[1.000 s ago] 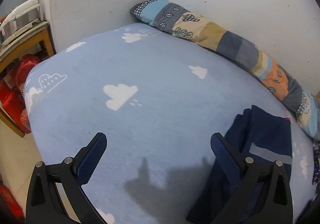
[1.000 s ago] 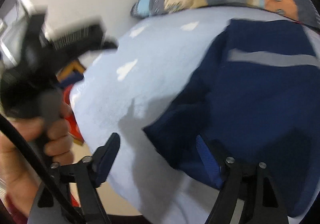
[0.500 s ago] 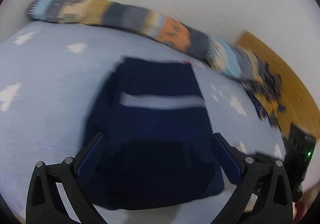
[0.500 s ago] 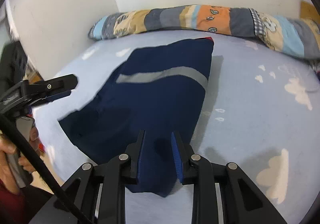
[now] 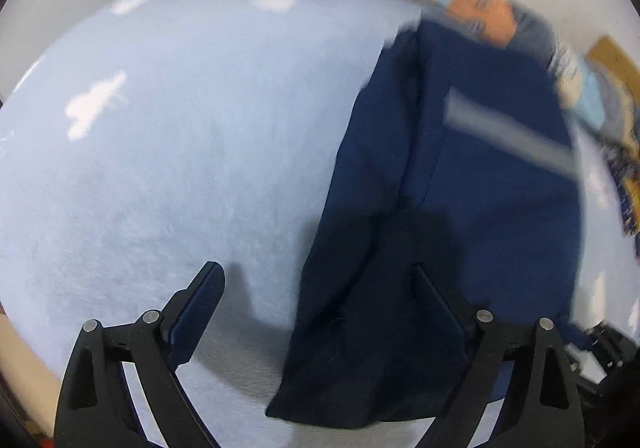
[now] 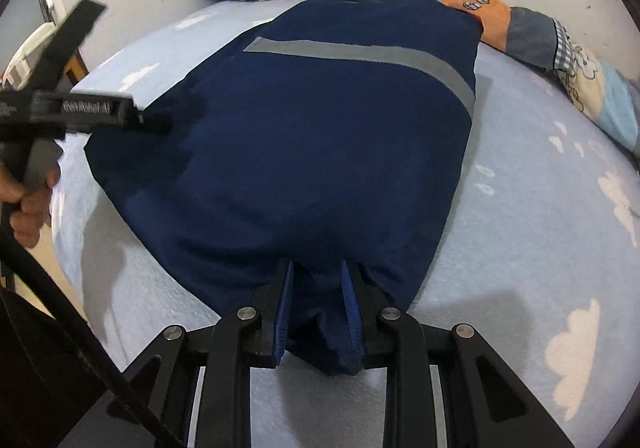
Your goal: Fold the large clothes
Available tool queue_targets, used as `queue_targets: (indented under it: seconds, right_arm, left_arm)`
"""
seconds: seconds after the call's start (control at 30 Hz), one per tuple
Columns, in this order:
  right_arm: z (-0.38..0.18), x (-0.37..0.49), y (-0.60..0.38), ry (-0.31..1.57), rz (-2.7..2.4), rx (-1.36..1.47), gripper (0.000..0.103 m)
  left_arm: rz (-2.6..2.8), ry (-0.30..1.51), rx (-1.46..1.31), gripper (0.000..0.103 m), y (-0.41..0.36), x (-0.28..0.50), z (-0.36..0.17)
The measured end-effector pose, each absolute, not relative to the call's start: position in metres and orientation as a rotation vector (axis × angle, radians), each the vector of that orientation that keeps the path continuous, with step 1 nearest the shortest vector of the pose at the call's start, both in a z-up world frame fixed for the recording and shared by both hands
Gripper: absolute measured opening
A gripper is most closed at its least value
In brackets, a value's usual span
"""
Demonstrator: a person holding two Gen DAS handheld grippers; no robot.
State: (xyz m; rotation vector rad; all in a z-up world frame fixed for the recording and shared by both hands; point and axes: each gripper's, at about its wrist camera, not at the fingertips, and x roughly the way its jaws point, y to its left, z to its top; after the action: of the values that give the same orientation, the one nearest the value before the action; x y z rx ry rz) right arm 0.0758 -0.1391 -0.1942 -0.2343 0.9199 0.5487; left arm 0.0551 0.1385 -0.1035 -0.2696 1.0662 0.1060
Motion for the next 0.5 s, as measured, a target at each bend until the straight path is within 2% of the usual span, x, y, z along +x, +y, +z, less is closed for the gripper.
queue_targets:
  seconds: [0.1, 0.13, 0.17, 0.2, 0.37, 0.5]
  right_arm:
    - [-0.158, 0.081, -0.159, 0.880, 0.599, -0.068, 0.032]
    - [-0.145, 0.086, -0.164, 0.849, 0.588, -0.049, 0.041]
    - [-0.132, 0.094, -0.169, 0.819, 0.570, -0.042, 0.054]
    - [-0.118, 0.107, -0.172, 0.797, 0.550, -0.039, 0.059]
    - [-0.092, 0.201, -0.163, 0.780, 0.455, -0.012, 0.060]
    - [-0.110, 0.287, -0.146, 0.892, 0.380, 0.024, 0.060]
  left_arm:
    - [0.073, 0.924, -0.320, 0.093, 0.140, 0.049, -0.072]
    - [0.064, 0.892, -0.323, 0.093, 0.138, 0.049, -0.065]
    - [0.055, 0.867, -0.325, 0.093, 0.135, 0.049, -0.060]
    - [0.049, 0.850, -0.324, 0.093, 0.130, 0.050, -0.057]
    - [0.020, 0.905, -0.264, 0.093, 0.102, 0.055, -0.074]
    - [0.088, 1.072, -0.274, 0.093, 0.101, 0.062, -0.111]
